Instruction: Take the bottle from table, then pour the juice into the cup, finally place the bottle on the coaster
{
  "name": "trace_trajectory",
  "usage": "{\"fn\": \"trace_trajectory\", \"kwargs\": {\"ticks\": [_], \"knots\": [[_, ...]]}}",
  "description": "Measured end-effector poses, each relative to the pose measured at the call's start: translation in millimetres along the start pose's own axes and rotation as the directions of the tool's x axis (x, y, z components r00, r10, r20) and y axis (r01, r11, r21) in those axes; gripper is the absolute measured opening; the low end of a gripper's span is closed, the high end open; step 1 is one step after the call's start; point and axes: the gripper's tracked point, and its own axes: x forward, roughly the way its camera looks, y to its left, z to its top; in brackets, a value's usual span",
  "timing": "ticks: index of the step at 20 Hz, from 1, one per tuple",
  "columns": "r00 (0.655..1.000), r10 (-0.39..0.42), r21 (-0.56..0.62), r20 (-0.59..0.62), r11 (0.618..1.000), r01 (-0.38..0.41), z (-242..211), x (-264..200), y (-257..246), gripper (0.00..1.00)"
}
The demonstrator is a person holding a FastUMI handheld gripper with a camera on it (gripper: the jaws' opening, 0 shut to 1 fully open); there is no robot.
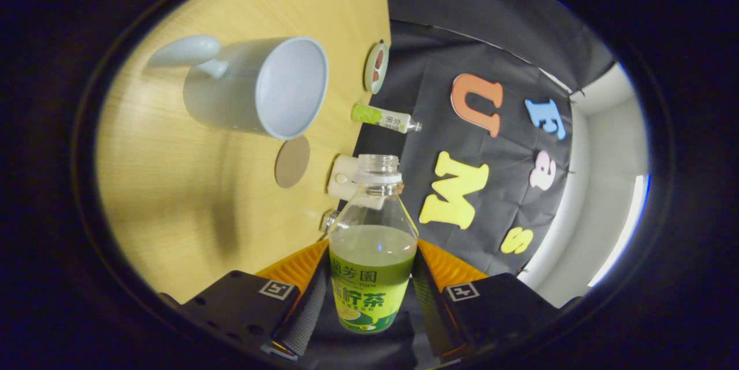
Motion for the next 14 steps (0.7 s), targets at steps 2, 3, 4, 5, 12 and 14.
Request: {"fn": "trace_trajectory", "kwargs": {"ticks": [2,3,4,5,12,14], "knots": [[1.0,-0.007,0.16,0.014,0.987,0.004,-7.6,1.3,1.7,0.81],[1.0,-0.018,0.229,0.025,0.973,0.012,-8.2,0.0,1.3,0.81],[0.999,-0.028,0.29,0.031,0.957,0.018,-10.4,-1.0,1.1,0.81],[0.999,-0.037,0.348,0.035,0.937,0.023,-14.0,-1.1,1.9,0.81],[0.997,0.005,0.757,0.072,0.651,-0.057,-12.7,4.9,4.2,0.8],[0.996,-0.011,0.841,0.093,0.537,-0.073,-8.7,8.6,-8.0,0.8]]}}
